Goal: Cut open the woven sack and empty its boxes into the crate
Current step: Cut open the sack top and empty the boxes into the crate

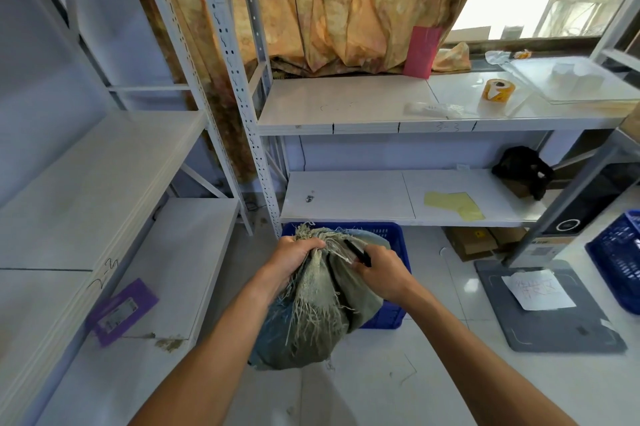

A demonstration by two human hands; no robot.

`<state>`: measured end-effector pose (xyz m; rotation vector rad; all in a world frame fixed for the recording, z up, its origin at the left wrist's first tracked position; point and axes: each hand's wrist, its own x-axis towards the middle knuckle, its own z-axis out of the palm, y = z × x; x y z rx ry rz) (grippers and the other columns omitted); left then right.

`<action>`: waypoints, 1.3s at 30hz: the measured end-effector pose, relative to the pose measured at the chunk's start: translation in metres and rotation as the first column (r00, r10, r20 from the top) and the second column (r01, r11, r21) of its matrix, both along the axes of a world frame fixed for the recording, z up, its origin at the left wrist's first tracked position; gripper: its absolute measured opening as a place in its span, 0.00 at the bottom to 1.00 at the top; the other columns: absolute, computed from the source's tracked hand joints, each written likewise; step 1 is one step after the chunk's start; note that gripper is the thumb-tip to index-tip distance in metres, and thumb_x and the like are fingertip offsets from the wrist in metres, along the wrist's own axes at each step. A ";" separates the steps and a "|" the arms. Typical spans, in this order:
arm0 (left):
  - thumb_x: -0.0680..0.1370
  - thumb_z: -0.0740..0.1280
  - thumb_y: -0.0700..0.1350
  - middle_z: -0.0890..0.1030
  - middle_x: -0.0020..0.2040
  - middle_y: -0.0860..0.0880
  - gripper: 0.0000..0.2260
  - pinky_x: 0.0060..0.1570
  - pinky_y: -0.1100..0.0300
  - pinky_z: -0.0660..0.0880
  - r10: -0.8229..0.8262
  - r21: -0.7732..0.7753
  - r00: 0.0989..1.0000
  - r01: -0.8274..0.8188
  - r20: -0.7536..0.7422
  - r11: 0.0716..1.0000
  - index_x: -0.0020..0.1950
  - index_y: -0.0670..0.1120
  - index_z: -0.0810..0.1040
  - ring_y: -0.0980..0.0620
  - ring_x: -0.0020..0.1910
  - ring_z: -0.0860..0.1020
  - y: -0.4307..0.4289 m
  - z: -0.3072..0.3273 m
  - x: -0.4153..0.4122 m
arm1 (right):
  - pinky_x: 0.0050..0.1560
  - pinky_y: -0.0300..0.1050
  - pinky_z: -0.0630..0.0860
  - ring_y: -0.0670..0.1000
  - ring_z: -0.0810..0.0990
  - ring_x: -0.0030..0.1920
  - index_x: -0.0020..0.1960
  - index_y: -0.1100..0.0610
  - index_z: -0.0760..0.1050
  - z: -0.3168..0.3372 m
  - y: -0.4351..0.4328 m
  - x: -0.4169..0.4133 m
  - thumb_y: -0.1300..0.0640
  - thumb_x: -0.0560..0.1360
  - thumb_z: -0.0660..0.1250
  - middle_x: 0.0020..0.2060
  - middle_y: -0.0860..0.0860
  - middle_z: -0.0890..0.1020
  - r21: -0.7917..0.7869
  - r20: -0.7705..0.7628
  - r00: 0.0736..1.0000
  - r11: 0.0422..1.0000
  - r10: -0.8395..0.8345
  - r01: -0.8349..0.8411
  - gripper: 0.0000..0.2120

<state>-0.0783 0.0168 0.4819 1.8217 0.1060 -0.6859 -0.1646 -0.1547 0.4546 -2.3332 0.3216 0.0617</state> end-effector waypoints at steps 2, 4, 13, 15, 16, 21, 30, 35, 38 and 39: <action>0.74 0.76 0.46 0.80 0.40 0.44 0.12 0.43 0.56 0.76 0.006 0.009 1.000 -0.006 0.001 1.000 0.41 0.43 0.75 0.47 0.38 0.80 0.002 -0.001 0.006 | 0.37 0.45 0.77 0.49 0.78 0.36 0.40 0.48 0.73 -0.004 -0.004 -0.004 0.59 0.79 0.64 0.35 0.46 0.79 0.007 -0.053 0.998 1.000 -0.015 0.015 0.11; 0.73 0.76 0.46 0.82 0.40 0.42 0.11 0.41 0.57 0.75 0.008 0.021 1.000 -0.008 -0.003 1.000 0.44 0.42 0.78 0.46 0.37 0.81 0.004 0.000 0.010 | 0.38 0.53 0.82 0.52 0.81 0.36 0.41 0.51 0.75 -0.009 -0.010 -0.007 0.57 0.79 0.65 0.36 0.51 0.81 0.036 -0.106 0.993 0.998 -0.053 0.057 0.07; 0.76 0.74 0.46 0.80 0.42 0.46 0.12 0.36 0.59 0.71 0.018 0.033 0.999 -0.018 0.028 0.999 0.47 0.39 0.77 0.51 0.39 0.77 -0.001 0.010 0.014 | 0.34 0.49 0.79 0.51 0.79 0.32 0.46 0.55 0.78 -0.029 -0.020 -0.010 0.55 0.76 0.67 0.36 0.54 0.82 0.052 -0.208 0.959 0.977 -0.193 0.207 0.04; 0.75 0.74 0.48 0.80 0.45 0.46 0.15 0.39 0.58 0.72 -0.006 0.020 0.999 0.005 0.037 1.000 0.52 0.38 0.77 0.51 0.41 0.78 0.000 0.010 0.016 | 0.34 0.51 0.80 0.52 0.79 0.31 0.44 0.56 0.79 -0.032 -0.021 -0.010 0.56 0.76 0.67 0.35 0.54 0.83 0.064 -0.225 0.951 0.971 -0.211 0.231 0.05; 0.76 0.74 0.48 0.79 0.45 0.46 0.14 0.42 0.57 0.72 -0.010 0.021 0.999 0.009 0.048 1.000 0.51 0.40 0.75 0.52 0.41 0.77 0.001 0.012 0.015 | 0.36 0.54 0.81 0.52 0.79 0.31 0.43 0.57 0.80 -0.032 -0.020 -0.010 0.56 0.76 0.66 0.34 0.55 0.83 0.076 -0.219 0.950 0.967 -0.222 0.243 0.06; 0.77 0.73 0.48 0.76 0.41 0.50 0.12 0.49 0.55 0.72 -0.051 0.007 0.996 0.051 0.071 0.999 0.41 0.45 0.71 0.52 0.41 0.76 0.000 0.013 0.014 | 0.29 0.49 0.76 0.47 0.74 0.26 0.39 0.51 0.78 -0.014 -0.009 -0.004 0.54 0.78 0.68 0.29 0.50 0.79 0.162 -0.037 0.964 0.950 -0.264 0.267 0.09; 0.80 0.67 0.58 0.86 0.53 0.46 0.19 0.65 0.50 0.75 -0.063 -0.014 0.998 0.064 0.028 0.998 0.56 0.44 0.86 0.44 0.58 0.82 -0.002 0.006 0.006 | 0.56 0.51 0.78 0.50 0.82 0.55 0.66 0.46 0.76 0.009 0.014 0.010 0.53 0.76 0.66 0.54 0.46 0.85 0.105 0.165 0.986 0.994 -0.037 0.020 0.18; 0.82 0.59 0.62 0.76 0.72 0.46 0.27 0.73 0.47 0.67 -0.032 -0.055 0.999 0.033 0.011 0.998 0.74 0.46 0.75 0.45 0.70 0.74 -0.008 0.007 0.003 | 0.54 0.54 0.78 0.51 0.82 0.52 0.62 0.45 0.76 0.005 0.019 0.015 0.51 0.78 0.65 0.51 0.45 0.85 0.122 0.158 0.984 0.991 -0.082 0.063 0.14; 0.81 0.61 0.58 0.84 0.59 0.45 0.21 0.65 0.48 0.75 -0.048 -0.030 0.999 0.048 -0.007 0.998 0.62 0.46 0.84 0.46 0.58 0.82 -0.009 0.006 0.005 | 0.47 0.55 0.80 0.49 0.82 0.44 0.55 0.46 0.78 0.001 0.021 0.017 0.48 0.78 0.65 0.43 0.45 0.84 0.147 0.192 0.975 0.986 -0.111 0.083 0.07; 0.80 0.63 0.56 0.86 0.55 0.44 0.19 0.61 0.49 0.77 -0.084 -0.024 0.996 0.083 -0.026 0.996 0.58 0.45 0.85 0.45 0.55 0.83 -0.008 0.008 0.004 | 0.45 0.55 0.79 0.49 0.81 0.41 0.53 0.48 0.78 0.001 0.021 0.017 0.49 0.79 0.66 0.40 0.46 0.84 0.160 0.204 0.971 0.983 -0.126 0.094 0.05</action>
